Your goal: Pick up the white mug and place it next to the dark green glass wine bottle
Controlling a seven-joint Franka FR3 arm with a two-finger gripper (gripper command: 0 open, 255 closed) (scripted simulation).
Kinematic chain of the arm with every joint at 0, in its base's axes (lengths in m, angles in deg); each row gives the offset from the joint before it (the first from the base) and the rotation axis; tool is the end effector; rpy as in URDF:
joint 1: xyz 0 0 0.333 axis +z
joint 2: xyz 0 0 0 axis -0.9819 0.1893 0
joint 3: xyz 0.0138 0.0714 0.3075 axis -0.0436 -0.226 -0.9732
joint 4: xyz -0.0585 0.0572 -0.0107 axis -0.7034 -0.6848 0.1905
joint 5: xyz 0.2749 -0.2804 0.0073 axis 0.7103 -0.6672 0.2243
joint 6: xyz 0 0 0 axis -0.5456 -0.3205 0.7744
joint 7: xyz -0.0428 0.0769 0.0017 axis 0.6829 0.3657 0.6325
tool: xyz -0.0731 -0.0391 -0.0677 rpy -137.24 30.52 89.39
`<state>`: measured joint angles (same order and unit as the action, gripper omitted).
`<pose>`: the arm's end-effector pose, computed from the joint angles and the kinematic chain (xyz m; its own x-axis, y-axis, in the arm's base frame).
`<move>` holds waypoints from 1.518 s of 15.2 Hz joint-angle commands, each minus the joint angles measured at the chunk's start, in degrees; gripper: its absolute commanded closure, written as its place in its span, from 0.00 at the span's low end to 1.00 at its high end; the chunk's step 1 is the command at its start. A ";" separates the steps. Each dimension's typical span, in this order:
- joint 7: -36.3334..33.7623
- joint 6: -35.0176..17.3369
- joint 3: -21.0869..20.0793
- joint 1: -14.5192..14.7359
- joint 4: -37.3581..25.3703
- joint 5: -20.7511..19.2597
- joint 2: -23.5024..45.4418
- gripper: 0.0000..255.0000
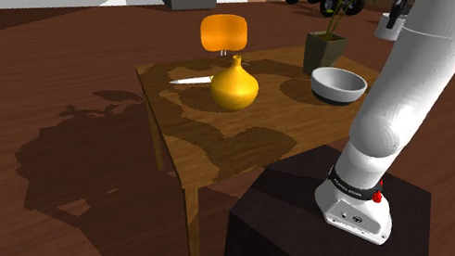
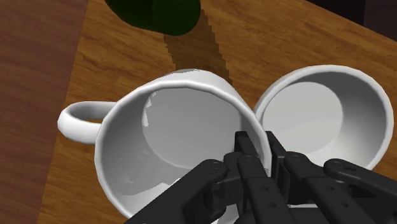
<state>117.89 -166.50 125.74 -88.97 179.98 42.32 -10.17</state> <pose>0.1161 -0.5600 0.5805 0.9969 -0.0756 -0.0233 -0.0745 -0.9961 0.0476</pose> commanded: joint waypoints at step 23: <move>2.83 -18.07 -0.88 -1.67 16.56 4.49 4.19 1.00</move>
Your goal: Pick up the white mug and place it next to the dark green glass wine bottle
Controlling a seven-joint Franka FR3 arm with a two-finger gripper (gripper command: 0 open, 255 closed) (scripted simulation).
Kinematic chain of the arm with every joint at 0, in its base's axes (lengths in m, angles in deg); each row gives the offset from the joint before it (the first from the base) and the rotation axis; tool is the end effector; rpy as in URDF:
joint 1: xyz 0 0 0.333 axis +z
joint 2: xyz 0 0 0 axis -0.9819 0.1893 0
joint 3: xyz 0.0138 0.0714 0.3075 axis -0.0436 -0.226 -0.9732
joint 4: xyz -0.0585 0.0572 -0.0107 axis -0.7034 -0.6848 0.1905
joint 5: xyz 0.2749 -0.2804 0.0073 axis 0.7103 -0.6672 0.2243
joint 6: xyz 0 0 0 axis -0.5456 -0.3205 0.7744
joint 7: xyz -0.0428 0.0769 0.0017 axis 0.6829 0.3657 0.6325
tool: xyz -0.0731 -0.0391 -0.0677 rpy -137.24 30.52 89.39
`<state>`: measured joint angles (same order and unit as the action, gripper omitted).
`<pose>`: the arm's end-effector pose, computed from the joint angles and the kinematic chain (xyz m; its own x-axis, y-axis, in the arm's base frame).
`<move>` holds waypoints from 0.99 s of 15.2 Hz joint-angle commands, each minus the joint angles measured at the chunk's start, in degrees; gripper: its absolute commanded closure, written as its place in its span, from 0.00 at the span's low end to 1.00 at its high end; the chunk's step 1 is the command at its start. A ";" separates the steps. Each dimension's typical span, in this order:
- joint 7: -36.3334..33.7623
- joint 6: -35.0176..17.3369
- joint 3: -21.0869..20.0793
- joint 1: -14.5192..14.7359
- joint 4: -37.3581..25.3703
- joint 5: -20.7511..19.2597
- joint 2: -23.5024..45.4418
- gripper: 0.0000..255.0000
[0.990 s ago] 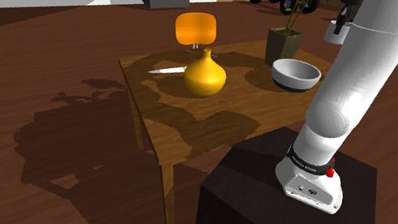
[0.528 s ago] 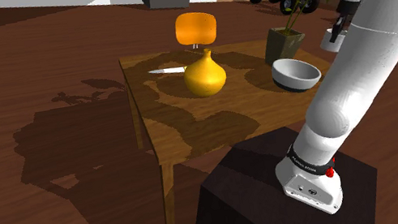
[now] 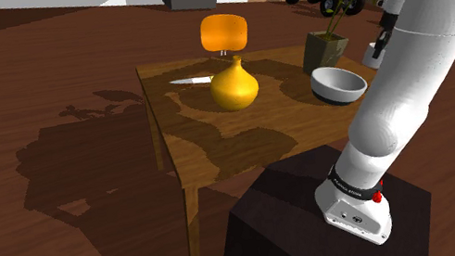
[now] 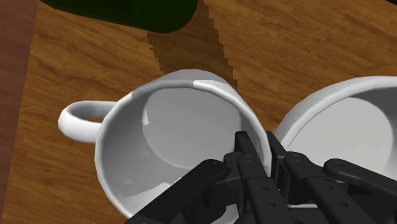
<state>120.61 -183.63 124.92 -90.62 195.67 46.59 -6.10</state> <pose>0.1153 -0.5621 0.4598 0.9968 -0.0756 -0.0244 -0.0744 -0.9961 0.0477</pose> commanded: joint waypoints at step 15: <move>6.36 -10.66 -5.08 -5.66 7.09 9.73 8.32 1.00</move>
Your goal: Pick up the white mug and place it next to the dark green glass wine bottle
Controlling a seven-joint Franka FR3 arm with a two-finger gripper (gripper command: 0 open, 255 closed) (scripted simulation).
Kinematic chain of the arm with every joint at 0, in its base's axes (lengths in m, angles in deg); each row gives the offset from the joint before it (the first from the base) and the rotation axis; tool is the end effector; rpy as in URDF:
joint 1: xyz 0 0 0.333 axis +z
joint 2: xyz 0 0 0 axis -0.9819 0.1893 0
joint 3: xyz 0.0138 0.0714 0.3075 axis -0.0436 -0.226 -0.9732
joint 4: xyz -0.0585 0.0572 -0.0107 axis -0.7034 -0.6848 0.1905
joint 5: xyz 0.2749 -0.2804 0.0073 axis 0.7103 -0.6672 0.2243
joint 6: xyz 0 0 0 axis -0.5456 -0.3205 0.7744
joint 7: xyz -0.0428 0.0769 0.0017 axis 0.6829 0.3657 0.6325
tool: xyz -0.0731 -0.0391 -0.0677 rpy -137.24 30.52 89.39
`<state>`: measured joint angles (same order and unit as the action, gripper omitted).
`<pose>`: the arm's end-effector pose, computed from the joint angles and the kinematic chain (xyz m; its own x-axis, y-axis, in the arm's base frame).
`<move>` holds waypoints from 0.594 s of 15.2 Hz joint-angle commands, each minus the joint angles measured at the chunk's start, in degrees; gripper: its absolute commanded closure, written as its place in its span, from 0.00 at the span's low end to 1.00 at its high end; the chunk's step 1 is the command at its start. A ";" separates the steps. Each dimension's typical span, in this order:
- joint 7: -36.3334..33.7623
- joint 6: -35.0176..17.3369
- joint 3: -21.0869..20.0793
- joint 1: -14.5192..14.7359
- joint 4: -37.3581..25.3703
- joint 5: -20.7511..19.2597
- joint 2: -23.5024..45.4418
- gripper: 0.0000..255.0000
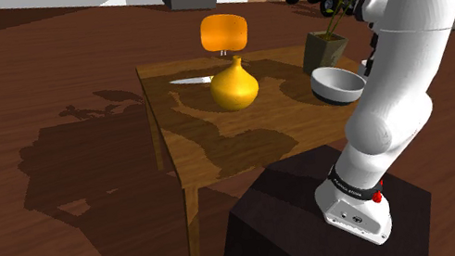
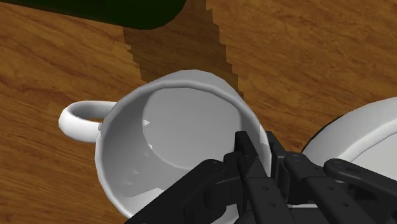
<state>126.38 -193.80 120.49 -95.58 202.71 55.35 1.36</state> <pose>0.1148 -0.5599 0.3796 0.9969 -0.0753 -0.0235 -0.0741 -0.9961 0.0478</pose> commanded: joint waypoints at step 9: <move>1.89 -2.22 -2.11 -2.08 0.89 2.98 2.53 1.00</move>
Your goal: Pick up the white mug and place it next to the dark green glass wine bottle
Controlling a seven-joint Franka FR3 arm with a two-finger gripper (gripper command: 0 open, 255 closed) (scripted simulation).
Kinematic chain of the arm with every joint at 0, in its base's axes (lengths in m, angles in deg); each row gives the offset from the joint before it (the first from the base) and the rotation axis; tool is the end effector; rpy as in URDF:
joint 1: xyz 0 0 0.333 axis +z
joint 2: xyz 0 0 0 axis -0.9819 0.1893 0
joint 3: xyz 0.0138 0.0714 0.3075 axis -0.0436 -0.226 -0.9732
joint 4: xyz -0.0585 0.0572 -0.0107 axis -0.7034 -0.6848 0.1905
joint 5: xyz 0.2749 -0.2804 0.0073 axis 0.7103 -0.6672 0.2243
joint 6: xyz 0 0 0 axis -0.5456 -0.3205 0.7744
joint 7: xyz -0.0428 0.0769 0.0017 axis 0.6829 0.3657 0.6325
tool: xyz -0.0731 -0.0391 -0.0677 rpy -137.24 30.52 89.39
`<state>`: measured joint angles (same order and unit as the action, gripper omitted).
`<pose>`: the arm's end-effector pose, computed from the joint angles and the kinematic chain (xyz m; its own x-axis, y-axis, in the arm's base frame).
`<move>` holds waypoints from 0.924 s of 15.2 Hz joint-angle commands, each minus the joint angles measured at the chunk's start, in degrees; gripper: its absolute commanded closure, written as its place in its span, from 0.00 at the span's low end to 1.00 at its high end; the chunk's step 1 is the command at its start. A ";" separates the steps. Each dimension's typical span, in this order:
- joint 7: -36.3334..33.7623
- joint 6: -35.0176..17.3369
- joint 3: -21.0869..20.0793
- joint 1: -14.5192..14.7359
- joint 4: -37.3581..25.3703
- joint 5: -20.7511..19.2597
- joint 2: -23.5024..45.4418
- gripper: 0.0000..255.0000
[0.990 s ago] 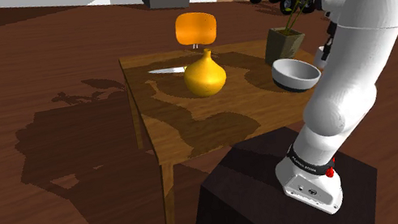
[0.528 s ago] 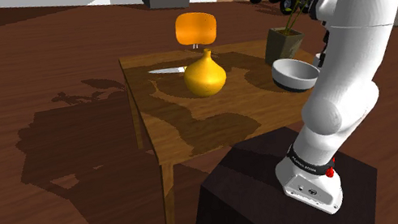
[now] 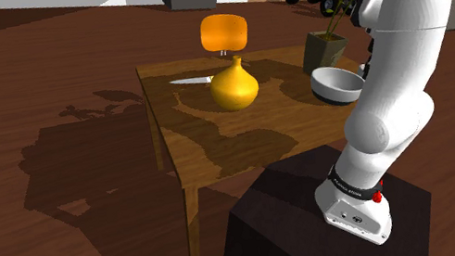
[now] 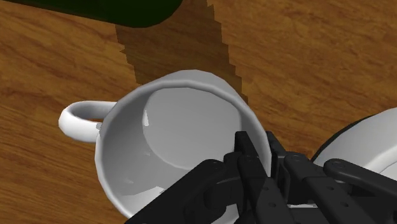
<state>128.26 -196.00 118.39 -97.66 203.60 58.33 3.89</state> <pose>0.1150 -0.5610 0.3590 0.9968 -0.0760 -0.0234 -0.0748 -0.9961 0.0478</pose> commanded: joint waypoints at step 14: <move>-4.68 5.60 4.75 5.04 -2.72 -6.92 -5.90 0.00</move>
<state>123.70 -190.60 123.12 -92.68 201.04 51.46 -2.01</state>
